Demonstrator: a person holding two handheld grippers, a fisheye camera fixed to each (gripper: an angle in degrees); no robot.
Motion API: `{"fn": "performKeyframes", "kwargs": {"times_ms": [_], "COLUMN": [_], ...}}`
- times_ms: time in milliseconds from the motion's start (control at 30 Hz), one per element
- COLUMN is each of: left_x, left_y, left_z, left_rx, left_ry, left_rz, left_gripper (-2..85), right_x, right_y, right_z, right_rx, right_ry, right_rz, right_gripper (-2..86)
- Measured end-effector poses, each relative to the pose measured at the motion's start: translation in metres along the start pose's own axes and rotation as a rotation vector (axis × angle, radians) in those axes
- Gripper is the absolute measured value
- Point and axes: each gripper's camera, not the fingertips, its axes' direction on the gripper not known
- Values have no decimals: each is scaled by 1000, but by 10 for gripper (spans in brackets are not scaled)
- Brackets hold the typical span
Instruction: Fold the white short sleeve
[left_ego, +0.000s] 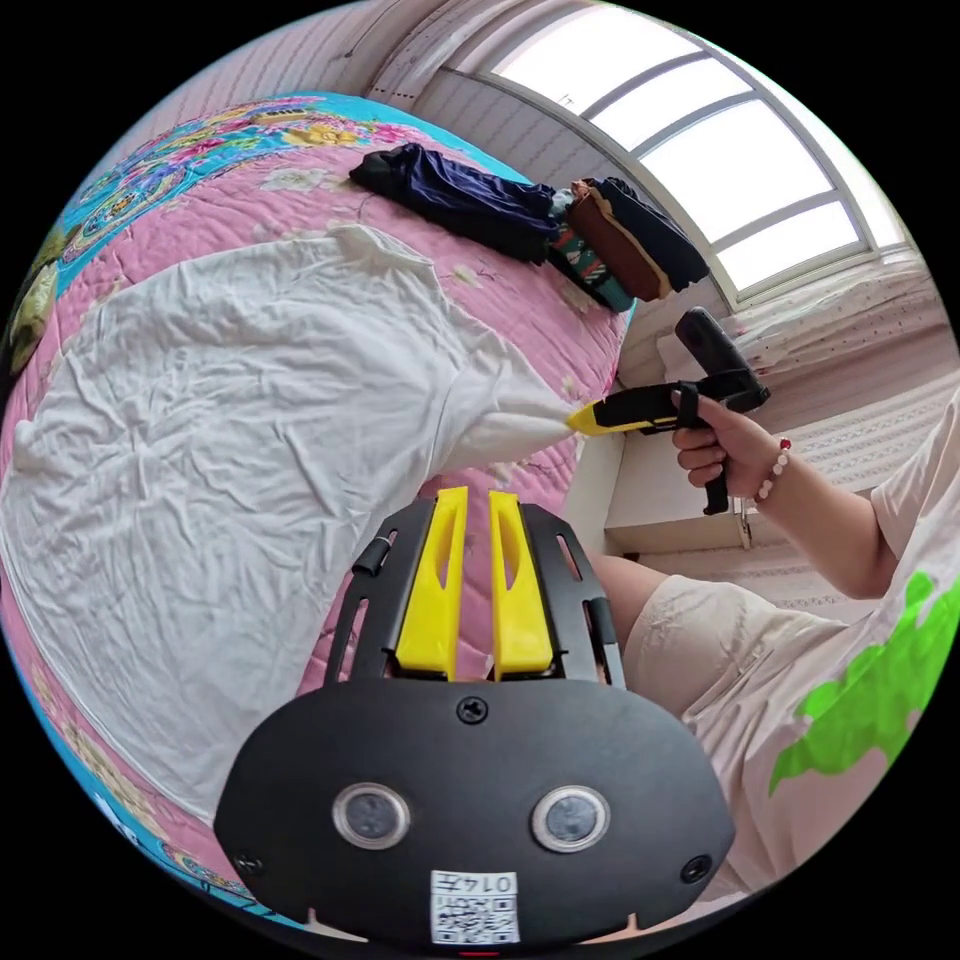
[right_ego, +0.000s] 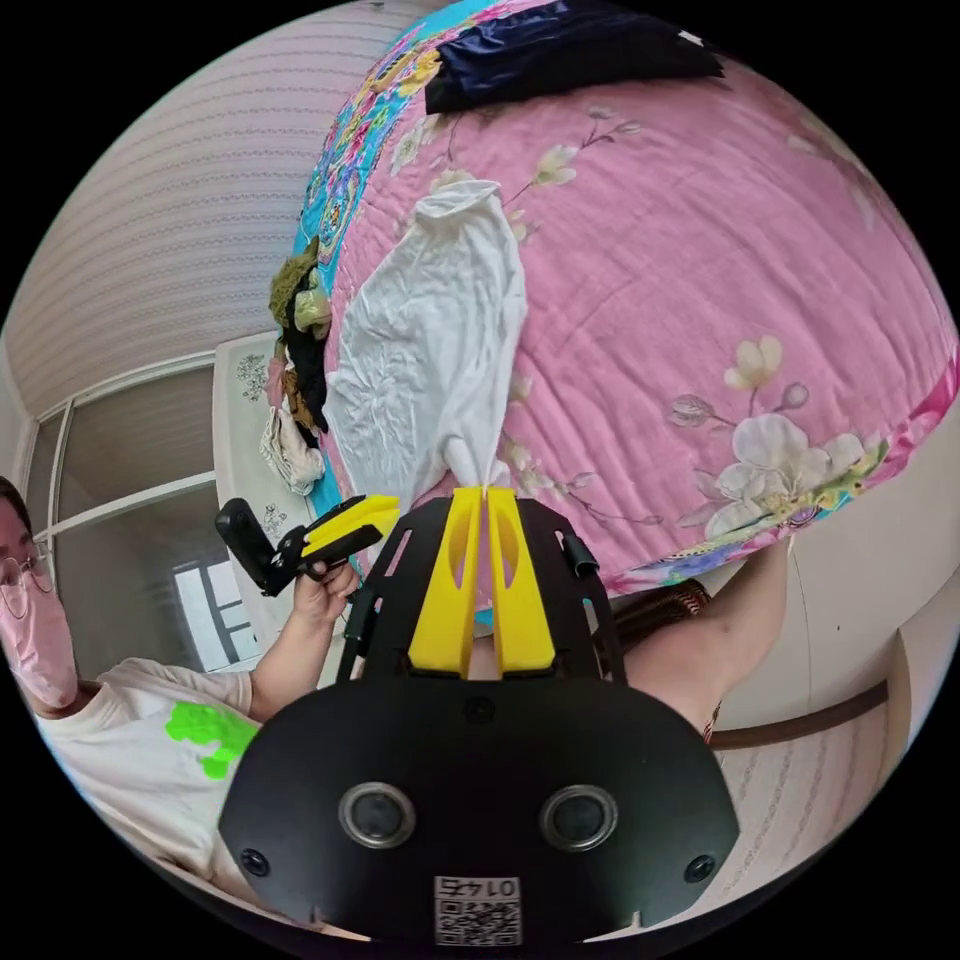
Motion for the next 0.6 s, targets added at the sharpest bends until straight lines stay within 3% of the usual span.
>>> {"fn": "performKeyframes", "kwargs": {"times_ms": [100, 367, 500, 533, 600], "left_x": [-7, -9, -8, -8, -9], "left_y": [9, 13, 14, 15, 15], "left_z": [8, 18, 24, 25, 26], "left_rx": [-25, -30, -36, -40, -35], "left_ry": [10, 26, 20, 16, 20], "left_rz": [-31, -40, -41, -41, -47], "left_gripper": [43, 33, 18, 12, 5], "right_x": [23, 9, 3, 3, 2], "right_y": [4, -24, -38, -42, -44], "right_z": [-13, 7, 17, 16, 8], "right_rx": [98, 37, -20, -43, -84], "right_ry": [-72, 242, 353, 357, 240], "right_rz": [15, -298, -368, -370, -363], "right_gripper": [21, 162, 131, 65, 23]}}
